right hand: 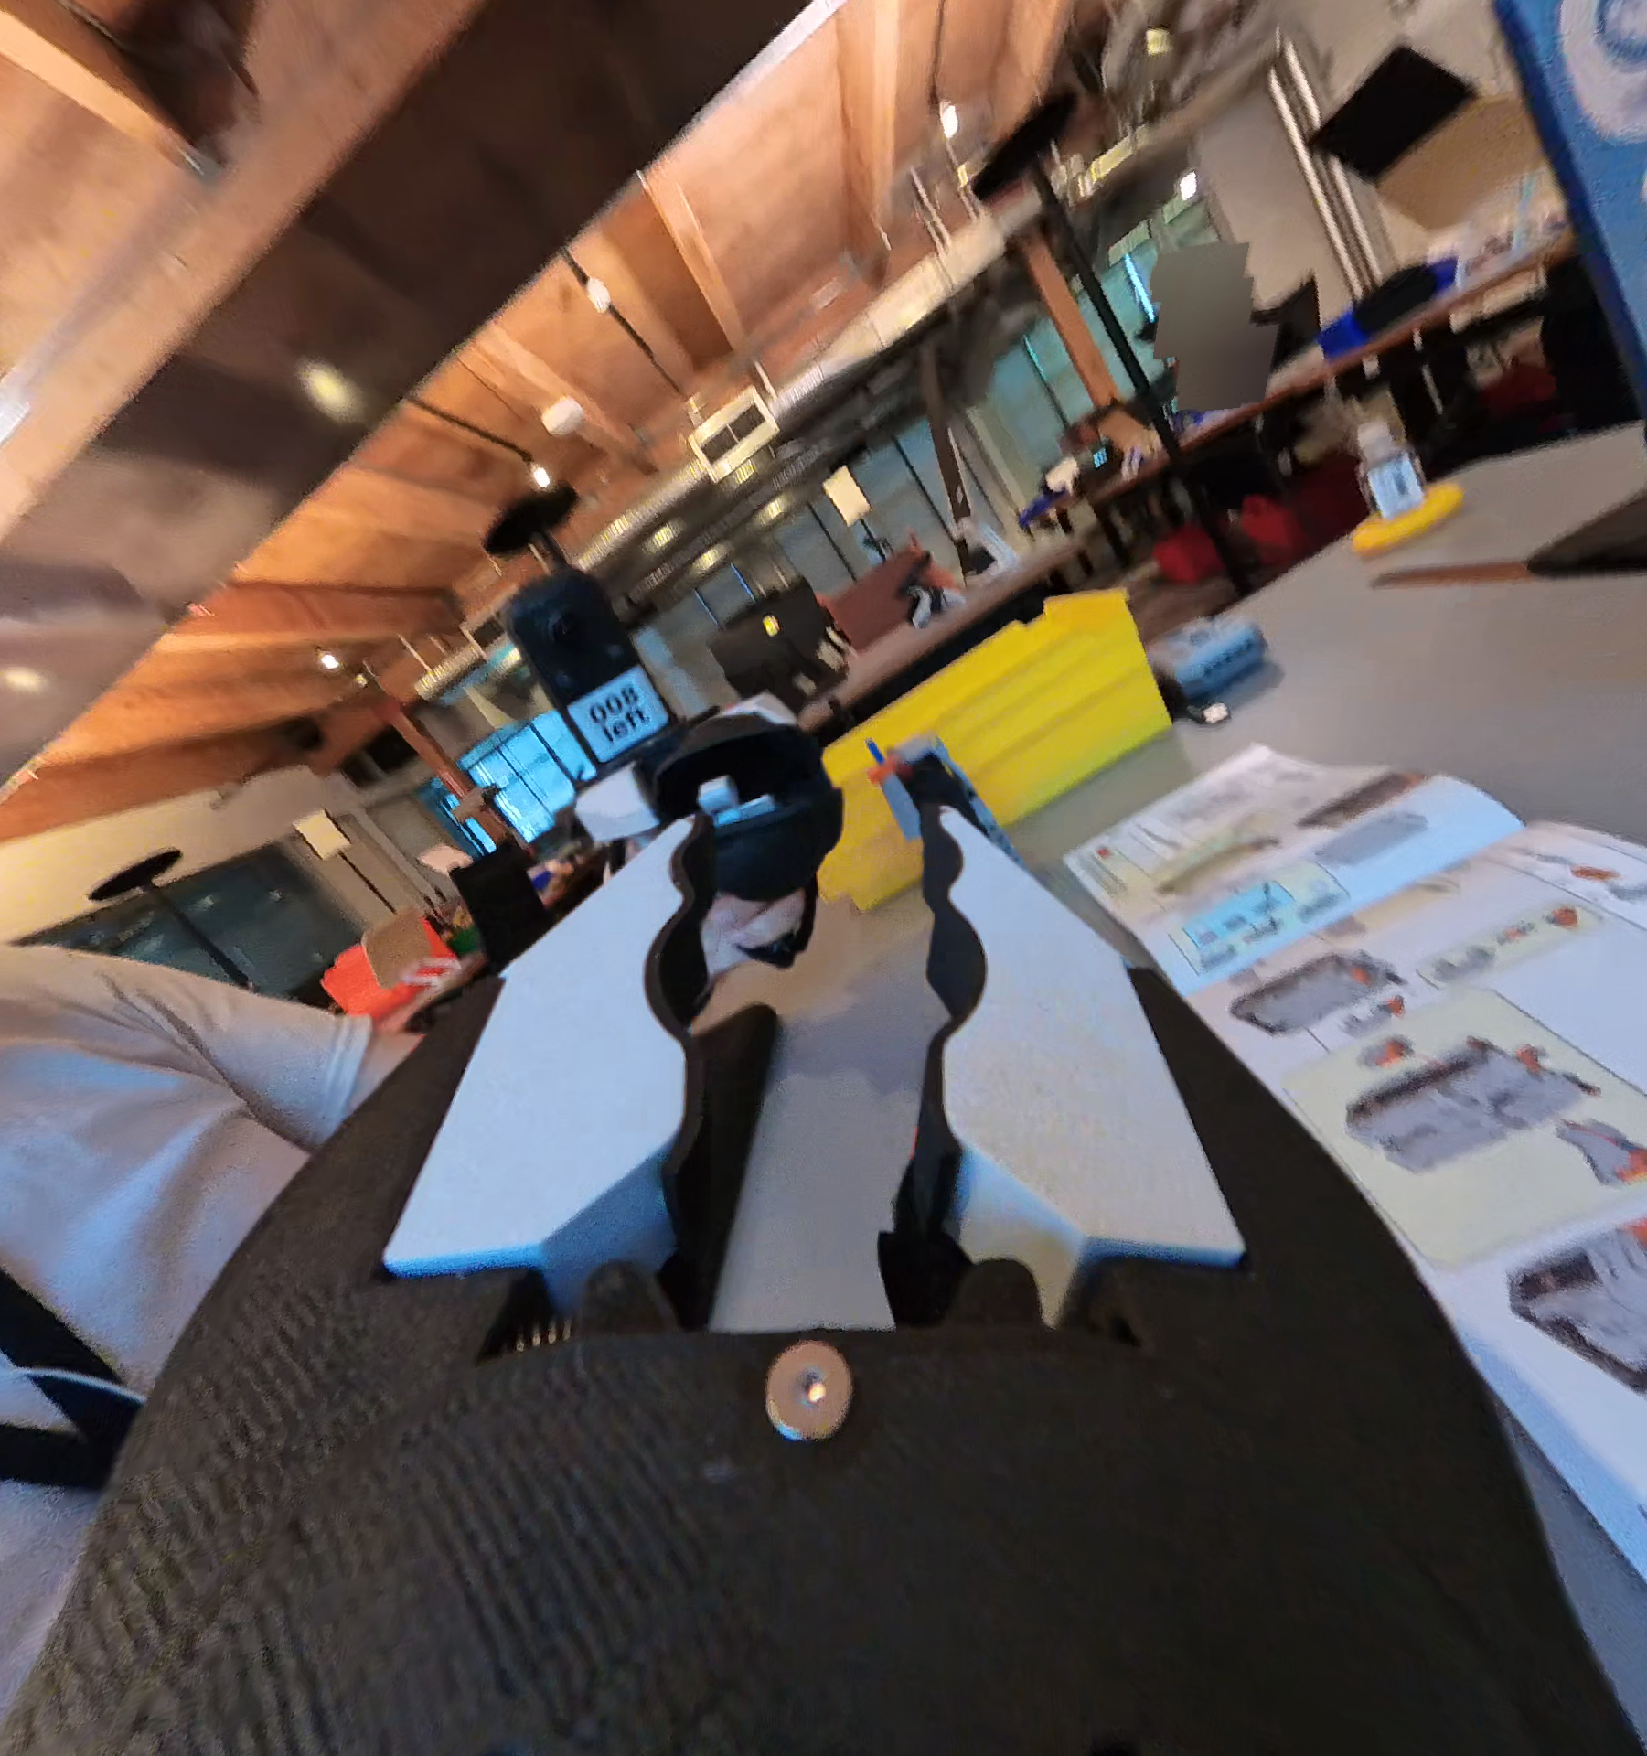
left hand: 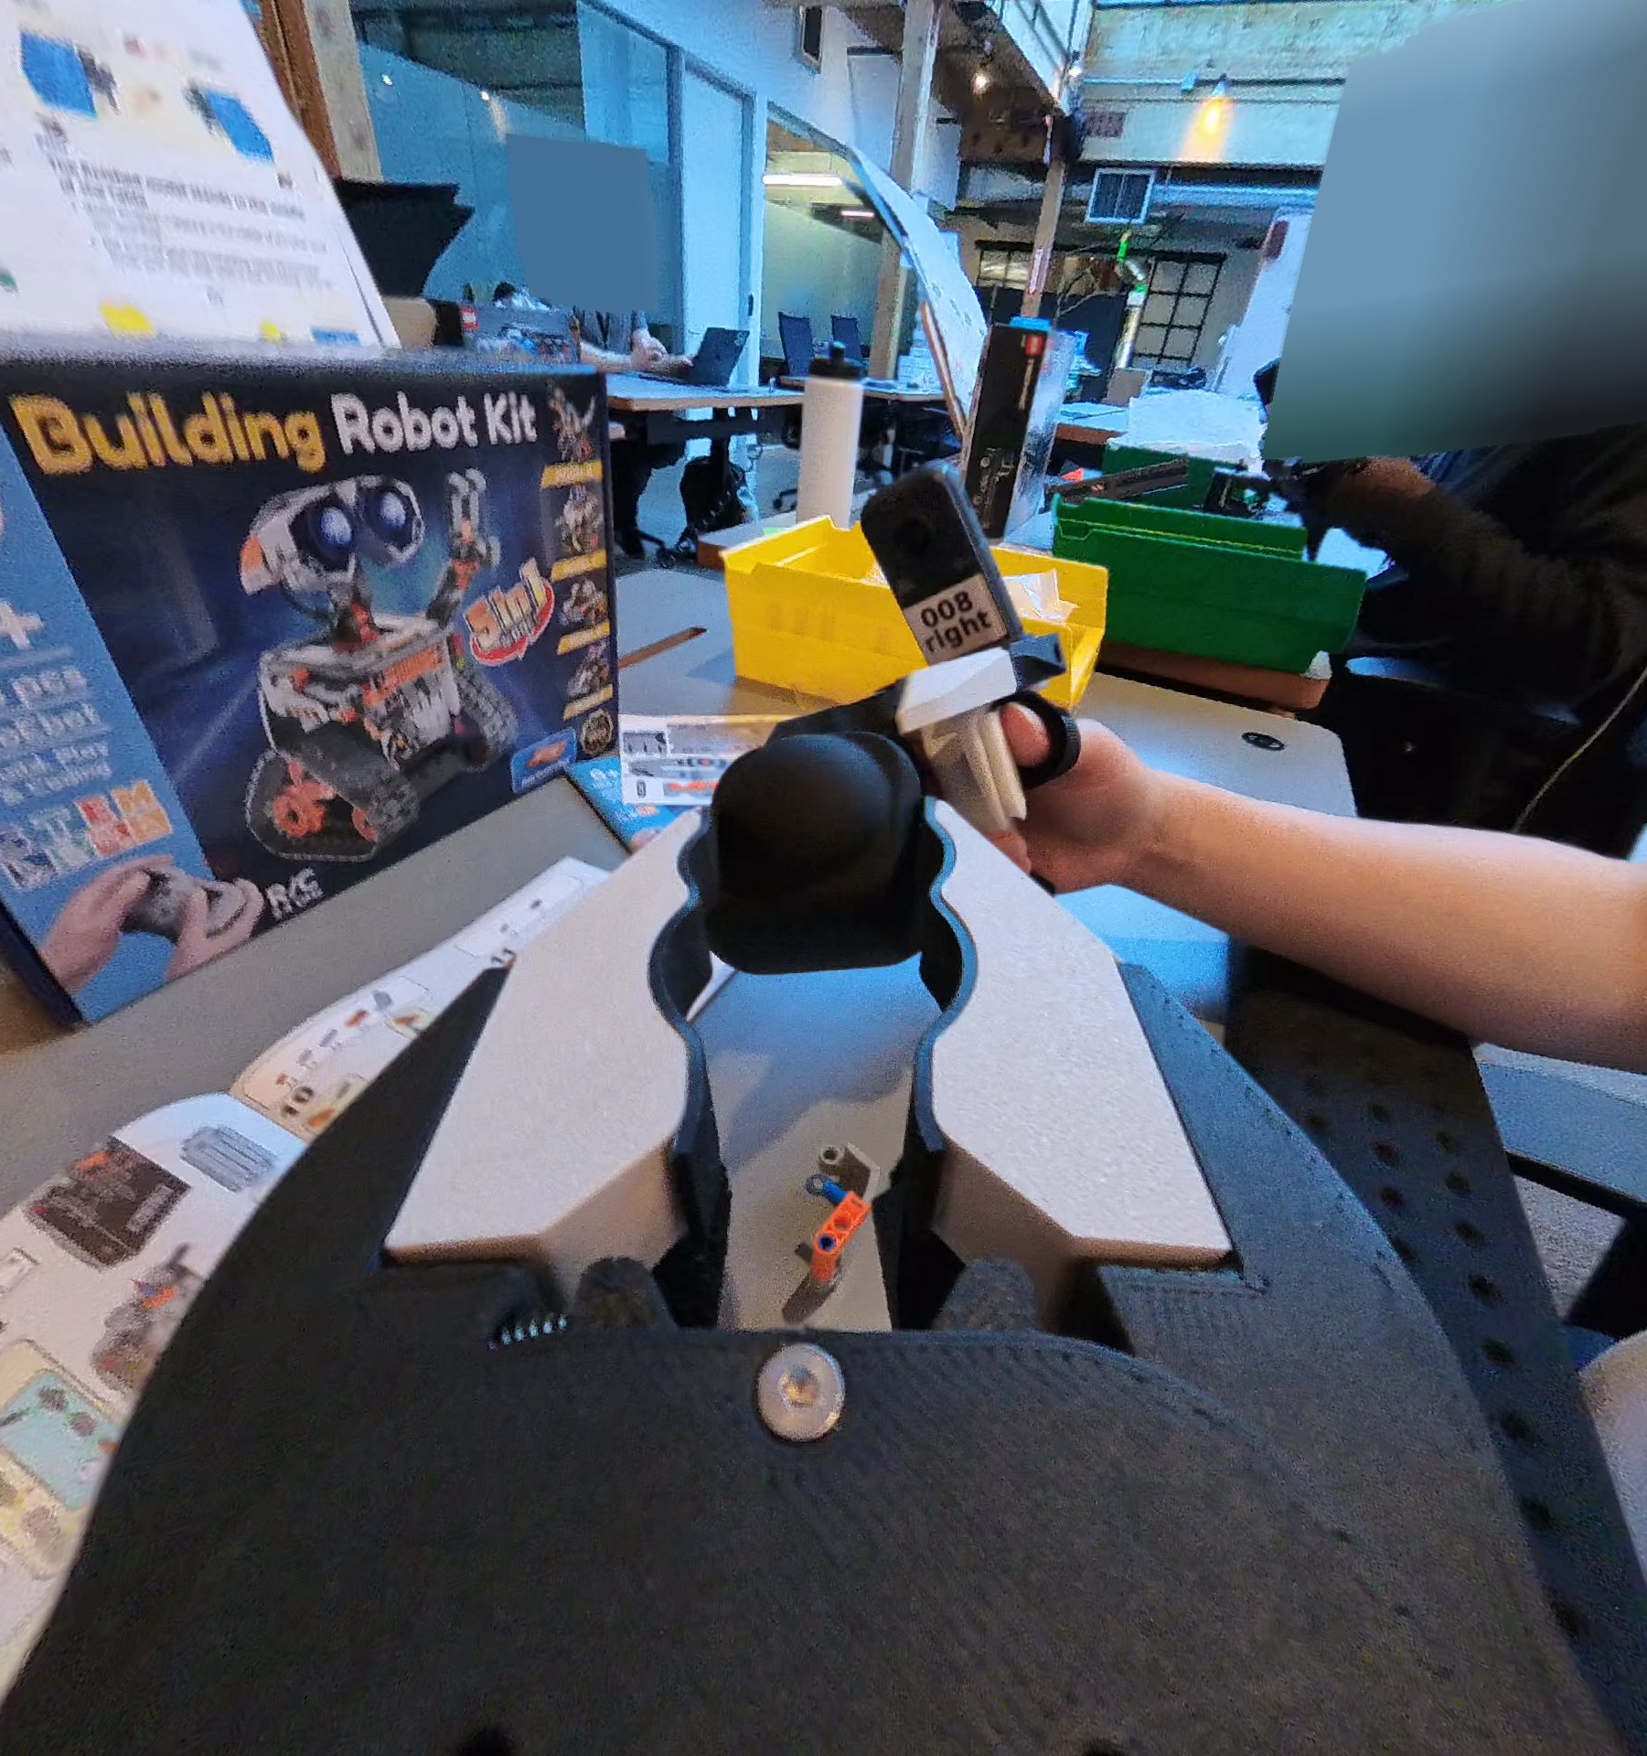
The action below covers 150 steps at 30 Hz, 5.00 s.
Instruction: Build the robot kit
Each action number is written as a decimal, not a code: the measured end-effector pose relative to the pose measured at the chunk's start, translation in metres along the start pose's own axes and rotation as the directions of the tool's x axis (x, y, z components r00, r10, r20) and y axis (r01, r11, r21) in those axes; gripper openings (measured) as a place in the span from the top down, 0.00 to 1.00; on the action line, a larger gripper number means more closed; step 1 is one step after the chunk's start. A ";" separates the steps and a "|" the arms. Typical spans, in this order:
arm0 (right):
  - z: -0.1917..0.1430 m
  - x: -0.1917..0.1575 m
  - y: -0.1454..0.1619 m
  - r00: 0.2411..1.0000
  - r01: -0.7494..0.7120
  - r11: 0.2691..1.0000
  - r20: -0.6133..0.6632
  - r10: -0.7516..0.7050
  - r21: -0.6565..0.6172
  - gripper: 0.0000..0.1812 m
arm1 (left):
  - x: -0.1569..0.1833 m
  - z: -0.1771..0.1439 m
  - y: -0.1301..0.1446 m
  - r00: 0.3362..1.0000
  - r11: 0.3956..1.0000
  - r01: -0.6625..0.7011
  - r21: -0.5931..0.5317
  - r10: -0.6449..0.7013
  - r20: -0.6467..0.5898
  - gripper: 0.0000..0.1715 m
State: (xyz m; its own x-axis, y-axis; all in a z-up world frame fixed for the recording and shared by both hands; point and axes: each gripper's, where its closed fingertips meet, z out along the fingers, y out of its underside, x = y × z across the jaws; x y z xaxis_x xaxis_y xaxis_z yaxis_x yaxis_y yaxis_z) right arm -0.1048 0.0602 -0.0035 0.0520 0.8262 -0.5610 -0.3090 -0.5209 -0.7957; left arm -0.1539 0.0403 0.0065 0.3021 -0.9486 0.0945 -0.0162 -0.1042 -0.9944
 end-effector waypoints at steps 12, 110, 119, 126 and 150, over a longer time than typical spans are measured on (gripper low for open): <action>0.034 -0.010 0.038 0.992 -0.082 0.992 0.086 0.090 -0.095 0.59 | -0.013 -0.012 -0.002 0.975 0.964 0.205 0.170 -0.185 -0.126 0.77; 0.007 0.052 0.066 -0.623 0.526 -0.652 0.274 -0.733 -0.547 0.70 | -0.010 0.046 0.091 0.485 0.563 0.678 -0.472 -0.826 -0.289 0.65; 0.009 0.049 0.067 -0.673 0.479 -0.705 0.297 -0.678 -0.524 0.70 | 0.001 0.042 0.091 0.438 0.532 0.673 -0.514 -0.847 -0.301 0.71; 0.005 0.056 0.060 -0.653 0.473 -0.672 0.285 -0.701 -0.569 0.70 | -0.012 0.040 0.089 0.402 0.494 0.735 -0.464 -0.869 -0.288 0.72; -0.016 0.030 0.037 0.976 0.058 0.952 -0.185 -0.118 -0.300 0.59 | -0.020 0.043 0.096 0.831 0.838 0.400 -0.372 -0.503 -0.239 0.74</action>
State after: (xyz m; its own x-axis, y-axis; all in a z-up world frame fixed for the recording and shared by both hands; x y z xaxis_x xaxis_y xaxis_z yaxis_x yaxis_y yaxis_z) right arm -0.0996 0.0625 -0.0534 0.2633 0.8276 -0.4956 -0.0059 -0.5124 -0.8587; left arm -0.1207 0.0624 -0.0927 0.0314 -0.8071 0.5896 -0.2472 -0.5778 -0.7778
